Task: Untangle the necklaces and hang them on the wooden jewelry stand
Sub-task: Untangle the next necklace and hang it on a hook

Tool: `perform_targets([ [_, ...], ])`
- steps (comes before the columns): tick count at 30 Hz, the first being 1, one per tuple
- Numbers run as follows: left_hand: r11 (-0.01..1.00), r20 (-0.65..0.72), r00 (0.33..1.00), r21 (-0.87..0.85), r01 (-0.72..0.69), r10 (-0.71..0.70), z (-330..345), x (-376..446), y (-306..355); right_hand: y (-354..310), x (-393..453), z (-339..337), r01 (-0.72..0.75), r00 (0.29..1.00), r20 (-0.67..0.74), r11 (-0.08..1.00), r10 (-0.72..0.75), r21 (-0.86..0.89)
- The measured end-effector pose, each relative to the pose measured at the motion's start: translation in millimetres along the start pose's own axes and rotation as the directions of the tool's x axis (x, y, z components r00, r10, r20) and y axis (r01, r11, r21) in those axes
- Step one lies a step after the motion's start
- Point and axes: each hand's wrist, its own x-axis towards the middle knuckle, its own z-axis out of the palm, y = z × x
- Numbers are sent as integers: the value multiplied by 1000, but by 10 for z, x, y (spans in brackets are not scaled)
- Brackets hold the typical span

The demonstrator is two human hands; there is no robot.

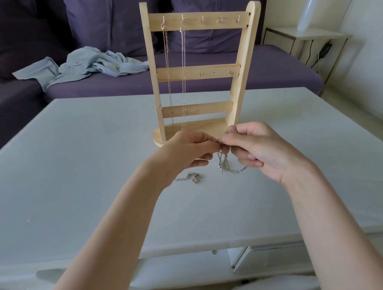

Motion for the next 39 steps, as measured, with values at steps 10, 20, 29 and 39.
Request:
perform_targets([
  [10, 873, -37, 999, -487, 0, -21, 38, -16, 93, 57, 66, 97, -67, 991, -109, 994, 77, 89],
  [20, 976, 149, 989, -219, 22, 12, 71, -96, 79, 54, 81, 125, 20, 968, -250, 987, 20, 157],
  [29, 906, -48, 987, -392, -160, 154, -149, -63, 124, 143, 136, -50, -56, 952, -47, 323, 301, 945],
  [39, 937, -207, 929, 236, -257, 307, -125, -24, 94, 159, 119, 12, -116, 930, -189, 738, 316, 665],
])
